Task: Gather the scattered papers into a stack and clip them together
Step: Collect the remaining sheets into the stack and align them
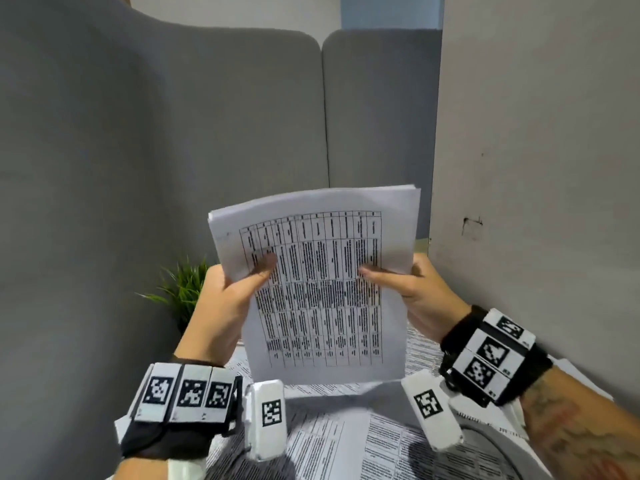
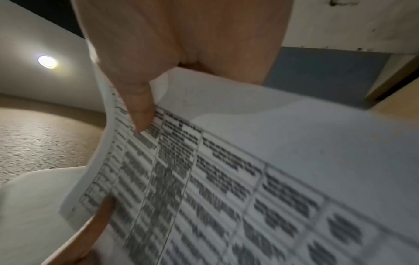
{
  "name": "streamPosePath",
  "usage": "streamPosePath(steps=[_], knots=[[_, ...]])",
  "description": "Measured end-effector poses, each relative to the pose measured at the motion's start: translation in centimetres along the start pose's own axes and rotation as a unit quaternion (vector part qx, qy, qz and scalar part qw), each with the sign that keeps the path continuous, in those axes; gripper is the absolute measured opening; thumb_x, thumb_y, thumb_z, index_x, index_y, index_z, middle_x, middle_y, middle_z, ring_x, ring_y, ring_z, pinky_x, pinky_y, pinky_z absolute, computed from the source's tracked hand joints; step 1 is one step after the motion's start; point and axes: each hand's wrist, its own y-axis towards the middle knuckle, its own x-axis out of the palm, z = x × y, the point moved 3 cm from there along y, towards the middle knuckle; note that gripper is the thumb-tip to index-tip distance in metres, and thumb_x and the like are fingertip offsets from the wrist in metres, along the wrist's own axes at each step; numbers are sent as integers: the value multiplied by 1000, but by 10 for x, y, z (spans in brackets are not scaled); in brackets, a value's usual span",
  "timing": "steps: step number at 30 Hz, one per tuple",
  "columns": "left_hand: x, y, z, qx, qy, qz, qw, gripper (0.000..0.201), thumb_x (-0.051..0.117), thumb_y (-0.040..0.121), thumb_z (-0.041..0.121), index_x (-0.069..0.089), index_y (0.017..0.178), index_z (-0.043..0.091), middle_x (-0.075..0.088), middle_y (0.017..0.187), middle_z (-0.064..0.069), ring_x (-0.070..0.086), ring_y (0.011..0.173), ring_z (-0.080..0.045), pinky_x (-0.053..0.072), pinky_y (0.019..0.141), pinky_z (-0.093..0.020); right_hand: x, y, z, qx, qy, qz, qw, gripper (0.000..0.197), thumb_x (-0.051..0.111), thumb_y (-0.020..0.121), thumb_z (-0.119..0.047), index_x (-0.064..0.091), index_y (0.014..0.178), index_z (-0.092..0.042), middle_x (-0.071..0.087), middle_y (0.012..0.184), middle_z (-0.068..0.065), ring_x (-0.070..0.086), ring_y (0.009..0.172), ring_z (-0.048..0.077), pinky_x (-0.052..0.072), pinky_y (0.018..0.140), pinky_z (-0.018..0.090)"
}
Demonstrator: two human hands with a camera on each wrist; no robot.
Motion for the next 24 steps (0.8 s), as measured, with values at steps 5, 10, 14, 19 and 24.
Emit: streamPosePath(steps=[5, 10, 14, 19, 24], knots=[[-7, -5, -26, -95, 21, -53, 994, 50, 82, 74, 24, 62, 119, 13, 72, 114, -7, 65, 114, -28, 49, 99, -47, -6, -8, 27, 81, -10, -24, 996, 49, 72, 75, -15, 63, 123, -14, 70, 123, 4, 64, 118, 19, 44, 108, 42], [-4, -5, -22, -92, 57, -93, 990, 51, 82, 76, 26, 62, 113, -4, 68, 109, -26, 63, 108, -42, 48, 99, -54, -10, 9, 0, 53, 10, 23, 998, 54, 72, 73, -17, 61, 122, 2, 69, 124, 10, 69, 108, 12, 50, 100, 31], [-11, 1, -5, -26, 111, -24, 993, 30, 73, 83, 14, 65, 106, -4, 70, 100, -24, 66, 98, -41, 54, 91, -54, -11, 36, -19, 82, 49, 66, 993, 81, 83, 64, -35, 49, 127, 4, 69, 119, 14, 68, 109, 21, 51, 98, 33], [-56, 4, 9, 17, 107, 185, 977, 40, 75, 82, 29, 62, 92, -8, 69, 80, -6, 64, 73, -21, 55, 87, -44, 0, 29, 13, 216, -74, 1, 974, 65, 40, 91, -68, 64, 111, -11, 64, 84, 7, 62, 68, 19, 47, 61, 30], [-64, -2, 13, 26, 101, 260, 960, 30, 70, 88, 26, 52, 67, 15, 60, 73, 2, 60, 70, -13, 48, 66, -16, 24, -6, 68, 283, -513, -304, 751, 82, 71, 70, -72, 50, 132, -22, 62, 123, 0, 62, 105, 19, 53, 92, 37]])
